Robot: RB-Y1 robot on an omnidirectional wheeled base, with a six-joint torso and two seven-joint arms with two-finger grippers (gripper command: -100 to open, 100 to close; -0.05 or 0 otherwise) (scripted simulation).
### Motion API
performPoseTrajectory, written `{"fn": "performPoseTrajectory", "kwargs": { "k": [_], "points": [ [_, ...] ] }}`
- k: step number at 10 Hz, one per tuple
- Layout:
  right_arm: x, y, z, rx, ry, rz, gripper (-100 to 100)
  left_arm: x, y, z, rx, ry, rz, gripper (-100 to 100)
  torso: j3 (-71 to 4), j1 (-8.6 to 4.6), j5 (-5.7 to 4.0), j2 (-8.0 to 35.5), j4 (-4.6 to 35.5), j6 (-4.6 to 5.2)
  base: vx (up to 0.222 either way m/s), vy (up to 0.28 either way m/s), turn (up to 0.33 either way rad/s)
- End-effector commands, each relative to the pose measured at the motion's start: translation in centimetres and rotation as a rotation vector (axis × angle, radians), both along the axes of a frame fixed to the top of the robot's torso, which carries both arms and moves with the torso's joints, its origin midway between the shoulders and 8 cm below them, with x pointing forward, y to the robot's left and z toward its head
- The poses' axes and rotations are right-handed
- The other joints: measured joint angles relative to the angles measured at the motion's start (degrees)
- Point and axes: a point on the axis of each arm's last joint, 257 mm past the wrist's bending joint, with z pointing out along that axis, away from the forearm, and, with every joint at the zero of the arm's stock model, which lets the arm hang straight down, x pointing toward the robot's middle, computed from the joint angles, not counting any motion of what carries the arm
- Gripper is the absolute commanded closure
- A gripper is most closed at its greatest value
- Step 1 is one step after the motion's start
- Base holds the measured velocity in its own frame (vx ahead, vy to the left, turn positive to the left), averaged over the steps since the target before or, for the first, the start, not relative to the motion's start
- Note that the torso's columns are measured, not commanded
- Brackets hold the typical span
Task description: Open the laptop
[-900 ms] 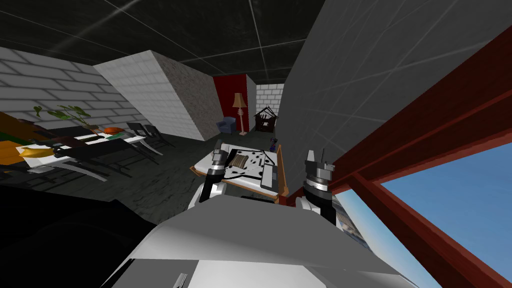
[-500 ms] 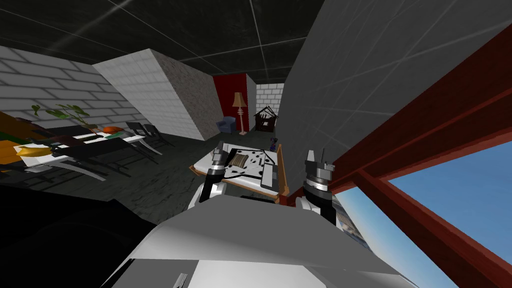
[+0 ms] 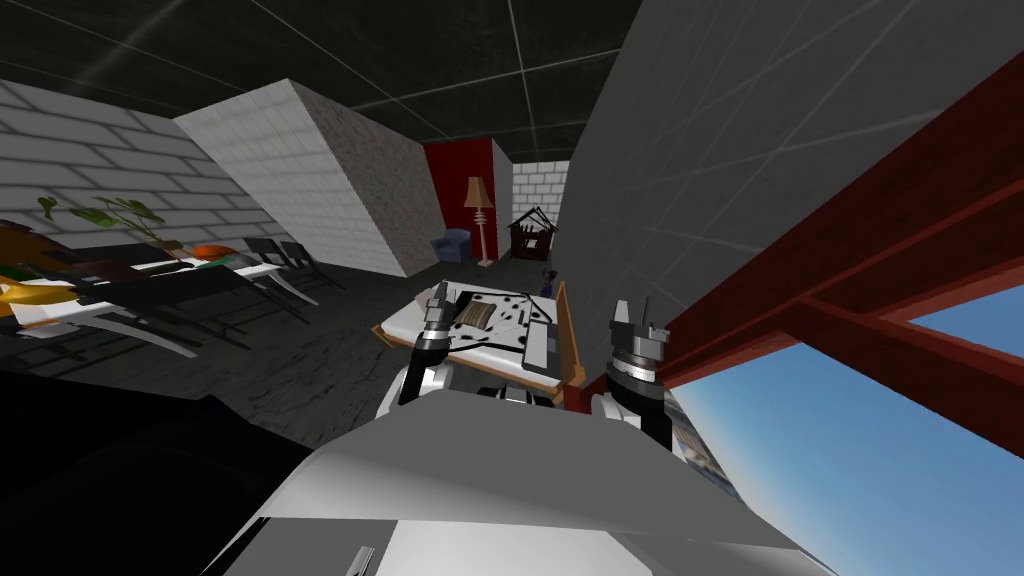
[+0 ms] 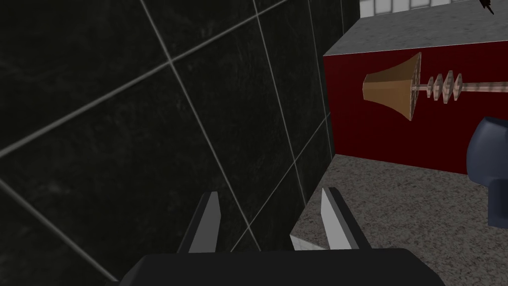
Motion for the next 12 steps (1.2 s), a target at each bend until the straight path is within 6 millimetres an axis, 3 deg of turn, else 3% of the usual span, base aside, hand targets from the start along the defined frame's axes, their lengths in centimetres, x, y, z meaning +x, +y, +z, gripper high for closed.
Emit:
{"fn": "performPoseTrajectory", "kwargs": {
  "k": [1, 3, 6, 12],
  "points": [
    [0.7, 0.4, -1.2, -0.07, 0.042, 0.003, -100, 0.0, 0.0, 0.0, 0.0, 0.0, 0.0, 0, -8.46, 0.0, 0.0, 4.23, 4.23, 0.0, 0.007, 0.033, 0.051],
    [1.6, 0.6, -2.9, -0.147, 0.097, -0.008, -100, 0.0, 0.0, 0.0, 0.0, 0.001, 0.0, 0, -13.52, 0.16, 0.05, 6.71, 6.68, -0.01, 0.0, 0.075, 0.07],
    [3.2, 0.3, -6.5, -0.281, 0.202, -0.05, -100, 0.0, 0.0, 0.0, 0.0, 0.001, 0.0, 0, -13.83, 0.03, 0.01, 6.91, 6.91, 0.01, 0.001, 0.096, 0.075],
    [5.9, -3.1, -16.2, -0.59, 0.467, -0.193, -100, 0.0, 0.0, 0.0, 0.0, 0.001, 0.0, 0, -13.85, -0.04, -0.01, 6.89, 6.91, 0.0, 0.006, 0.139, 0.111]
  ]
}}
